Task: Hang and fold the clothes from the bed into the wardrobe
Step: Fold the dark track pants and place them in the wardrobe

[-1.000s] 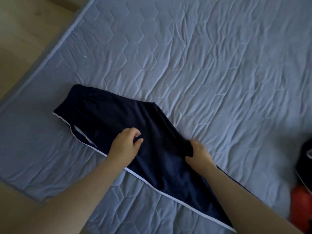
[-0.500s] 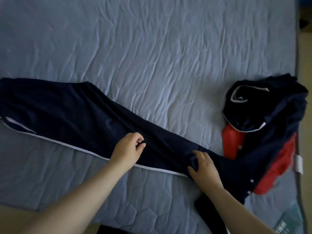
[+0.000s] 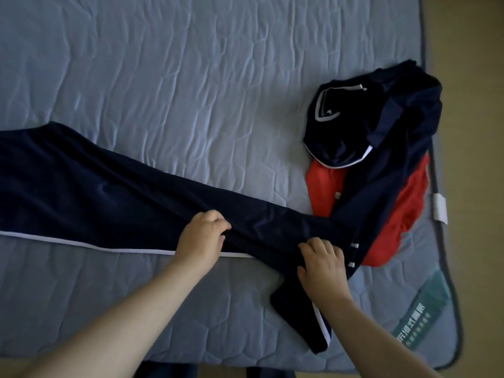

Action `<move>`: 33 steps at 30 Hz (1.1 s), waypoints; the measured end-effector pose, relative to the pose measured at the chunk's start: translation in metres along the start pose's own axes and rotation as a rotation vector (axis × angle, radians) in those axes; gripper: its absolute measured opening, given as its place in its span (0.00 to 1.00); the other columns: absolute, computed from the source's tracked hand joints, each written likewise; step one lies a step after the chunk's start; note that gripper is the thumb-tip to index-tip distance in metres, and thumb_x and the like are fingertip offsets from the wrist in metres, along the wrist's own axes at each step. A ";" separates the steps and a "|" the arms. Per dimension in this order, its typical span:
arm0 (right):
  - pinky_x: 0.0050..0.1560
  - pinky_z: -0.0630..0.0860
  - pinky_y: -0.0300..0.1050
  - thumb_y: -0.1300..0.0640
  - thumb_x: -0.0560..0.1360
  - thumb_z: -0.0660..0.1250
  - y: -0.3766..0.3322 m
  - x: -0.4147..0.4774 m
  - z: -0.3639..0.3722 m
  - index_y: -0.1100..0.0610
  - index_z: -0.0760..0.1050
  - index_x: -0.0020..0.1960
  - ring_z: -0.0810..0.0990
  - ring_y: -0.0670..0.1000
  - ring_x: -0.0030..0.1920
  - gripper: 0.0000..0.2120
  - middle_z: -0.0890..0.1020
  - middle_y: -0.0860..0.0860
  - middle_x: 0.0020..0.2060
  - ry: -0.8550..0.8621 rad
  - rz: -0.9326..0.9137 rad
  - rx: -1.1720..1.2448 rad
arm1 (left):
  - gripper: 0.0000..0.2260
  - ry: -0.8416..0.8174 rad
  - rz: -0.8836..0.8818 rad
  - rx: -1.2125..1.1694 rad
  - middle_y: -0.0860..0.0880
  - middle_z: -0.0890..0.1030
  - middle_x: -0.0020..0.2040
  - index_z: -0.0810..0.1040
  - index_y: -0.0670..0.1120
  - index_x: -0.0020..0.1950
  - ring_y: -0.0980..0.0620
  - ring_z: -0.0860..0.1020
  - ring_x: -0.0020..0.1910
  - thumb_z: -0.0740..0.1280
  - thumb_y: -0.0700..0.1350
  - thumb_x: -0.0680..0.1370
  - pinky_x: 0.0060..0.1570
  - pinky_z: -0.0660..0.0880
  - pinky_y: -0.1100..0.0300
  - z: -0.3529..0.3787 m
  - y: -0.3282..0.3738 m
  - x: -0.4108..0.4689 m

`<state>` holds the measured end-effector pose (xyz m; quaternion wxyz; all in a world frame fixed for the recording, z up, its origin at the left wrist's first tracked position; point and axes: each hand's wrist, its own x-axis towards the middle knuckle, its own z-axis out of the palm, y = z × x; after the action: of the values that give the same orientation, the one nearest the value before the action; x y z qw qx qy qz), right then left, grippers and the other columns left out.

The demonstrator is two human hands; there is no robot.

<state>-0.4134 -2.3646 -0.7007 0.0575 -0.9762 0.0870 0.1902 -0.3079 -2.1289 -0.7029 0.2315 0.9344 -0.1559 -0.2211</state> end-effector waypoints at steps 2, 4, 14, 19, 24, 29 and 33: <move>0.49 0.78 0.53 0.65 0.57 0.78 0.009 0.001 0.005 0.57 0.82 0.45 0.80 0.55 0.44 0.17 0.80 0.52 0.43 0.118 -0.049 -0.038 | 0.15 -0.002 0.054 0.095 0.49 0.76 0.60 0.78 0.43 0.62 0.47 0.72 0.58 0.67 0.36 0.76 0.55 0.74 0.53 0.006 0.003 0.010; 0.45 0.79 0.52 0.66 0.56 0.77 0.016 0.004 0.007 0.57 0.82 0.40 0.80 0.55 0.41 0.14 0.80 0.51 0.39 0.173 -0.090 -0.046 | 0.16 -0.052 0.074 0.158 0.50 0.75 0.62 0.77 0.44 0.64 0.48 0.70 0.60 0.66 0.37 0.76 0.56 0.73 0.54 0.013 0.005 0.021; 0.34 0.72 0.39 0.59 0.72 0.73 0.049 0.019 -0.021 0.55 0.79 0.44 0.79 0.47 0.33 0.03 0.82 0.47 0.35 0.400 0.088 0.379 | 0.05 -0.003 0.076 0.180 0.51 0.76 0.40 0.75 0.44 0.47 0.49 0.72 0.46 0.62 0.43 0.80 0.43 0.66 0.58 0.012 0.009 0.052; 0.43 0.72 0.33 0.51 0.73 0.72 0.063 0.056 -0.043 0.50 0.80 0.45 0.78 0.39 0.38 0.04 0.80 0.39 0.38 0.484 0.295 0.643 | 0.05 0.073 0.116 0.101 0.49 0.73 0.35 0.71 0.42 0.46 0.48 0.72 0.36 0.59 0.39 0.80 0.37 0.63 0.58 -0.009 0.023 0.086; 0.44 0.73 0.31 0.49 0.73 0.71 0.073 0.096 -0.050 0.45 0.78 0.45 0.78 0.36 0.42 0.03 0.80 0.37 0.37 0.544 0.446 0.798 | 0.06 0.112 0.116 0.065 0.50 0.73 0.38 0.72 0.43 0.48 0.50 0.71 0.37 0.59 0.34 0.78 0.37 0.64 0.59 -0.014 0.028 0.128; 0.48 0.75 0.39 0.44 0.73 0.71 0.090 0.121 -0.034 0.53 0.78 0.52 0.79 0.43 0.47 0.14 0.82 0.45 0.44 0.402 0.569 0.908 | 0.05 0.103 0.110 0.072 0.47 0.77 0.39 0.74 0.42 0.49 0.48 0.74 0.39 0.59 0.36 0.79 0.38 0.67 0.57 -0.008 0.024 0.163; 0.34 0.66 0.37 0.41 0.76 0.65 0.097 0.117 -0.017 0.52 0.73 0.40 0.77 0.44 0.36 0.15 0.78 0.44 0.33 0.255 0.609 0.868 | 0.06 0.091 0.046 0.045 0.47 0.78 0.41 0.74 0.43 0.49 0.48 0.75 0.40 0.59 0.37 0.79 0.37 0.67 0.58 0.003 0.020 0.179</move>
<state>-0.3188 -2.4789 -0.7374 0.3864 -0.8087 0.4428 0.0249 -0.1604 -2.2177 -0.7565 0.2222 0.9448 -0.1714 -0.1693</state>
